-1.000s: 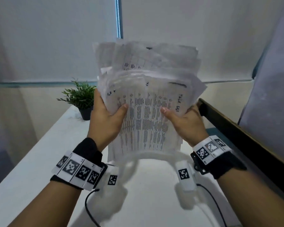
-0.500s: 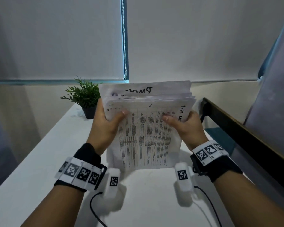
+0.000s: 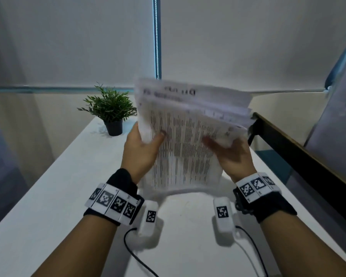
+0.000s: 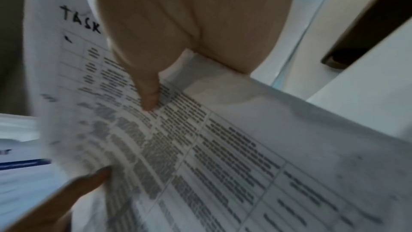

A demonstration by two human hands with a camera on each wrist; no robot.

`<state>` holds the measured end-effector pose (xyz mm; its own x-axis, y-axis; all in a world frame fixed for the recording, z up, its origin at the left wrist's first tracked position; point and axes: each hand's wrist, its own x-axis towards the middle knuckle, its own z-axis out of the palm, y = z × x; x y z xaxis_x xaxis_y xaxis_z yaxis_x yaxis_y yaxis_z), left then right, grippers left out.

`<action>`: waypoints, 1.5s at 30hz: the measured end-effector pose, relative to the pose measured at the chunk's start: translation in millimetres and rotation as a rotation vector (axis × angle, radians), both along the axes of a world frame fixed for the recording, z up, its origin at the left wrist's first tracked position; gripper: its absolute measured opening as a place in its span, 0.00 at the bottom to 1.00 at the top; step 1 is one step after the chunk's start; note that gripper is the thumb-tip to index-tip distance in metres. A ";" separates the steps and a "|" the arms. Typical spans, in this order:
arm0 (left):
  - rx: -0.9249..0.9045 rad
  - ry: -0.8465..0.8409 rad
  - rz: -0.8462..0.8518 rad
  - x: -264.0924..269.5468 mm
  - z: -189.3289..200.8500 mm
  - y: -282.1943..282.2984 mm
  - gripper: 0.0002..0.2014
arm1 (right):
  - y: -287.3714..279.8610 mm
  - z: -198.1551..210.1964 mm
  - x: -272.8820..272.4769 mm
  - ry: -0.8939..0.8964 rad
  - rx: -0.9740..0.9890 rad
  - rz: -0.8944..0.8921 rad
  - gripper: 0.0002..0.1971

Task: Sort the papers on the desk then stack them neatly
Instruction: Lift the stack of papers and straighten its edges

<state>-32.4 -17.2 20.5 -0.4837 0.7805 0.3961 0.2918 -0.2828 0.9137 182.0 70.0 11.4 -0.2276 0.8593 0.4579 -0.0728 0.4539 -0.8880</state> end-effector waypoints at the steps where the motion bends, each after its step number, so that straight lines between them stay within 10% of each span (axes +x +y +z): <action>1: 0.038 0.029 0.044 3.0 5.2 -0.3 0.15 | 0.5 6.7 -2.1 0.005 0.025 -0.015 0.10; 13: -0.040 -0.045 0.001 9.2 -27.0 -13.7 0.19 | -6.5 -23.5 3.8 0.051 -0.108 0.052 0.11; 21: 0.035 -0.052 -0.149 -6.3 -12.8 -14.7 0.41 | 4.0 10.7 14.7 0.163 -0.052 0.087 0.21; 29: -0.050 0.023 -0.019 4.1 -14.7 -4.5 0.24 | 10.5 -7.0 10.0 -0.100 -0.076 0.009 0.10; 33: 0.077 0.294 0.262 8.7 24.2 -18.8 0.51 | 3.3 24.1 9.2 -0.223 0.055 -0.018 0.10; 37: 0.076 0.781 0.230 11.9 82.1 -34.3 0.56 | -7.7 65.1 7.1 -0.491 0.265 -0.027 0.08; 42: -0.163 0.774 -0.033 -14.3 92.6 -32.2 0.13 | -20.1 93.9 3.3 -0.685 0.457 -0.012 0.12; 45: -0.175 0.422 -0.088 -35.1 51.0 -33.5 0.07 | -9.6 75.0 21.7 -0.767 0.475 -0.306 0.38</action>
